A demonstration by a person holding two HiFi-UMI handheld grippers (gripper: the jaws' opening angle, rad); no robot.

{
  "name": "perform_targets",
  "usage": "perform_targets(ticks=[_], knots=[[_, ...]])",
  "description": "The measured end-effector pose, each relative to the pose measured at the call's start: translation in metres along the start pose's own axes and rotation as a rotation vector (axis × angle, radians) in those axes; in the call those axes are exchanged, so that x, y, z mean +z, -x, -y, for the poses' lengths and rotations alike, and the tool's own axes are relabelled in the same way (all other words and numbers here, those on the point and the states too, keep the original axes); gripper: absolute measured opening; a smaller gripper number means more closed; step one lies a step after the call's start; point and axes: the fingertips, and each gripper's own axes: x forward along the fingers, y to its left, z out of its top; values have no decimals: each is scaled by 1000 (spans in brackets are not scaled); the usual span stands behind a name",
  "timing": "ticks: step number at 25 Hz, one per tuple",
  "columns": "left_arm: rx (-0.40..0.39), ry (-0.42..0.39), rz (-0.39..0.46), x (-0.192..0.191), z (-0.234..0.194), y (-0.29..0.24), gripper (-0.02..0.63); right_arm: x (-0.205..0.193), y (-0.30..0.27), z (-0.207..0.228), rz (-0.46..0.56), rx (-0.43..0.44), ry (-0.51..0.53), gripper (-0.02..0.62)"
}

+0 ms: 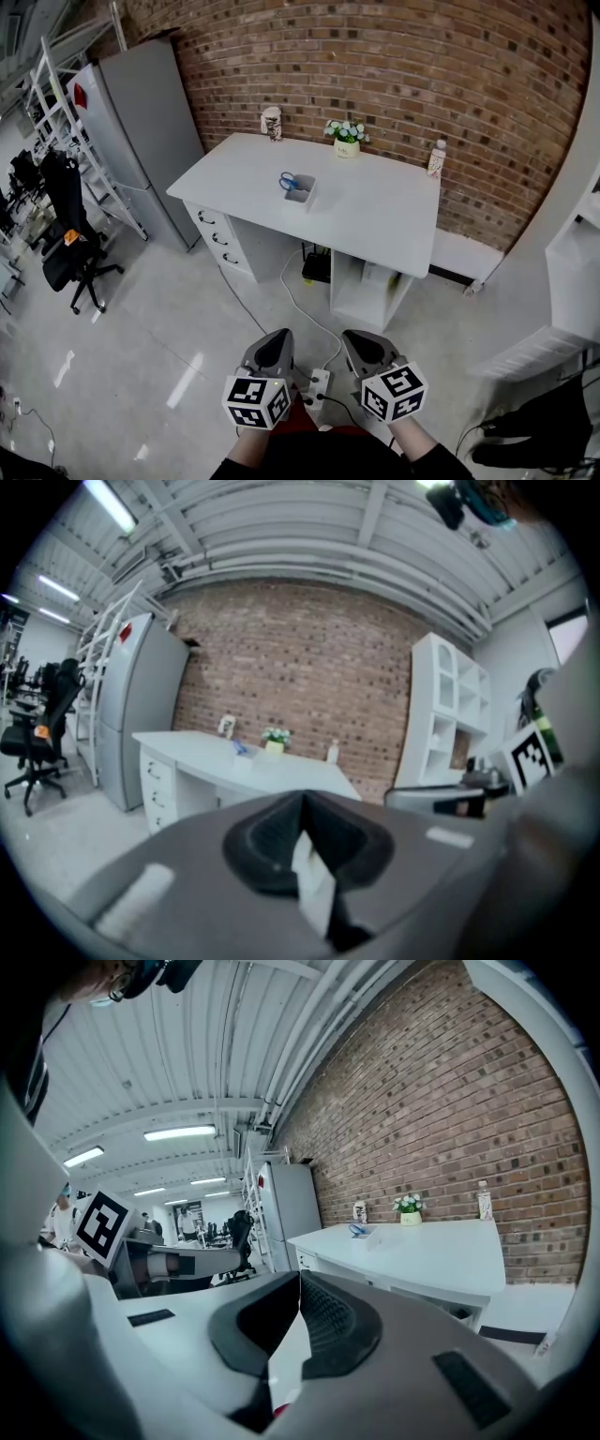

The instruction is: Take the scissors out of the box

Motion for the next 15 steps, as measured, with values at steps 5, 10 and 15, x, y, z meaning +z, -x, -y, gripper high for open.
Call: perform_targets(ticks=[5,10,15], knots=[[-13,8,-13,-2,-8,-15,3,0,-14,7,-11,-6,2,9],[-19,17,-31,-4,-23,-32,3,-3,-33,14,-29,-12,-11,9],[-28,19,-46,-4,-46,-52,3,-3,-57,23,-31,-30,-24,9]])
